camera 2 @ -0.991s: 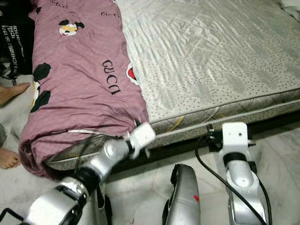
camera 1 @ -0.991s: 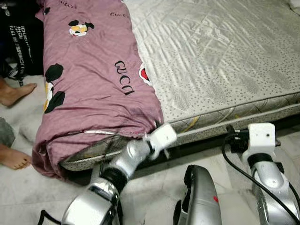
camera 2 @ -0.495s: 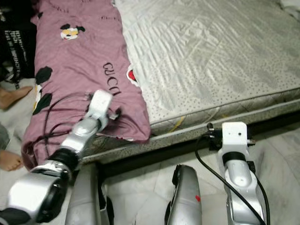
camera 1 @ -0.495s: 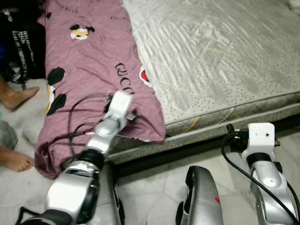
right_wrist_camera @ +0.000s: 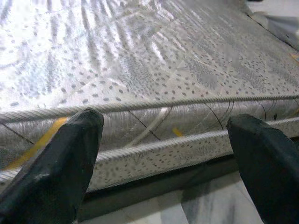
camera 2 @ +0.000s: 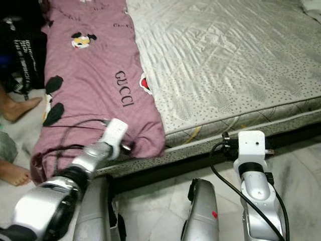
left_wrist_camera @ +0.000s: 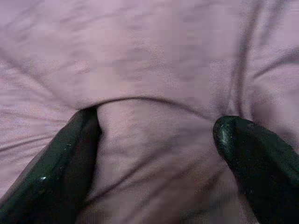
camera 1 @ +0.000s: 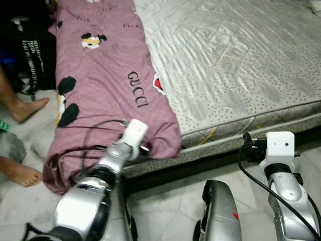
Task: Clean up the room
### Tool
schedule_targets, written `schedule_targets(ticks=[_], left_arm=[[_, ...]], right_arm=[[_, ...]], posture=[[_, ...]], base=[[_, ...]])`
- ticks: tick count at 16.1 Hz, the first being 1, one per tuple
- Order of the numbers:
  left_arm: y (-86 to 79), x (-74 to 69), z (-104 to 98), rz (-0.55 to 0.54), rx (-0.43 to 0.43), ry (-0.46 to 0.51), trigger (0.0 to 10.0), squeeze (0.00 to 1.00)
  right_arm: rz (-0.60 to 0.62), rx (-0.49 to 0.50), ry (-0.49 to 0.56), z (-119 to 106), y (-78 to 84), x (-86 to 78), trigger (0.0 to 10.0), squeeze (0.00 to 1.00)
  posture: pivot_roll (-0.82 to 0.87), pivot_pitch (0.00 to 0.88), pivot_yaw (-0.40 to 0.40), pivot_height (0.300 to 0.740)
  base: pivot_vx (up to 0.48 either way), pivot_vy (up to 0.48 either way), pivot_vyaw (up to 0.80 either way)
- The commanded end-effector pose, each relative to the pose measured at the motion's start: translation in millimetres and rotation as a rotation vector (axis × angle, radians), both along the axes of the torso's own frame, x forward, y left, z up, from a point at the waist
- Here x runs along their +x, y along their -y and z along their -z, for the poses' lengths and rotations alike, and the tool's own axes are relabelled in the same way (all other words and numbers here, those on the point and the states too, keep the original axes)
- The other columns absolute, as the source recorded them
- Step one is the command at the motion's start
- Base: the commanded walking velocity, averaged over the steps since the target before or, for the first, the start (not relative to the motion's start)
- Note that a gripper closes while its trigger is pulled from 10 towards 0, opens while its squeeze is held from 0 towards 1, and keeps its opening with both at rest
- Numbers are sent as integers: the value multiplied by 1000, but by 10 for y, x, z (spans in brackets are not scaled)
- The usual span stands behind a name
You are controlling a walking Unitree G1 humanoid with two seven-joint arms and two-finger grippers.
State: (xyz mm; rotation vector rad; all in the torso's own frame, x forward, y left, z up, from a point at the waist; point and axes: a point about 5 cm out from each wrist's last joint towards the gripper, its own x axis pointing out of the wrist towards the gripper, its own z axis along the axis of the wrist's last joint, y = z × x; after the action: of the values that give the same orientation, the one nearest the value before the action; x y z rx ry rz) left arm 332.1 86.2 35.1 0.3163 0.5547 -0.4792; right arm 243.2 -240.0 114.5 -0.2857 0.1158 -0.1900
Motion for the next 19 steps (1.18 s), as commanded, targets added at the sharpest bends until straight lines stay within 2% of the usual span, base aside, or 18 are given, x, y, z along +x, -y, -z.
schedule_targets(ticks=[1,2,3,4,9,11,12,13,14,15,16,17,18,19], left_arm=[[225,-229,218,107,8,-125,10000,0],[292,-193,159,114,1,-89,10000,0],[300,-165,125,110,-1,-70,10000,0],[310,-100,40,123,2,-8,10000,0],[285,101,-308,168,-46,224,10000,0],[260,132,-477,170,-67,372,10000,0],[211,122,-610,143,-76,506,10000,0],[145,93,-701,100,-89,592,10000,0],[3,3,-830,8,-125,706,10000,0],[-125,-82,-876,-77,-150,748,10000,0],[-268,-184,-882,-173,-183,768,10000,0],[-476,-353,-866,-278,-187,794,10000,0],[-573,-450,-853,-318,-204,804,10000,0],[-705,-605,-813,-408,-257,775,10000,0]], right_arm=[[-2,1,7,-18,-11,22,10000,0],[-9,5,18,-38,-40,59,10000,0],[-12,8,24,-49,-50,71,10000,0],[-18,9,33,-63,-67,92,10000,0],[-44,33,68,-76,-179,196,10000,0],[-63,48,84,-77,-253,255,10000,0],[-76,64,93,-74,-313,308,10000,0],[-89,80,102,-76,-372,346,10000,0],[-115,124,117,-80,-487,398,10000,0],[-135,149,125,-80,-571,423,10000,0],[-149,169,129,-73,-640,436,10000,0],[-159,200,129,-43,-718,444,10000,0],[-161,217,123,-20,-755,444,10000,0],[-173,256,112,18,-817,442,10000,0]], posture=[[-182,98,26,537],[-181,90,28,537],[-180,88,28,537],[-168,80,31,537],[-124,60,33,537],[-92,47,33,537],[-67,34,34,537],[-55,27,36,537],[-38,17,41,537],[-28,9,43,537],[-13,0,46,537],[1,0,42,537],[13,0,39,537],[33,0,22,537]], base=[[0,0,0],[0,0,0],[0,0,0],[0,0,0],[0,0,0],[0,0,0],[0,0,0],[0,0,0],[0,0,0],[0,0,0],[0,0,0],[0,0,0],[0,0,0],[0,0,0]])
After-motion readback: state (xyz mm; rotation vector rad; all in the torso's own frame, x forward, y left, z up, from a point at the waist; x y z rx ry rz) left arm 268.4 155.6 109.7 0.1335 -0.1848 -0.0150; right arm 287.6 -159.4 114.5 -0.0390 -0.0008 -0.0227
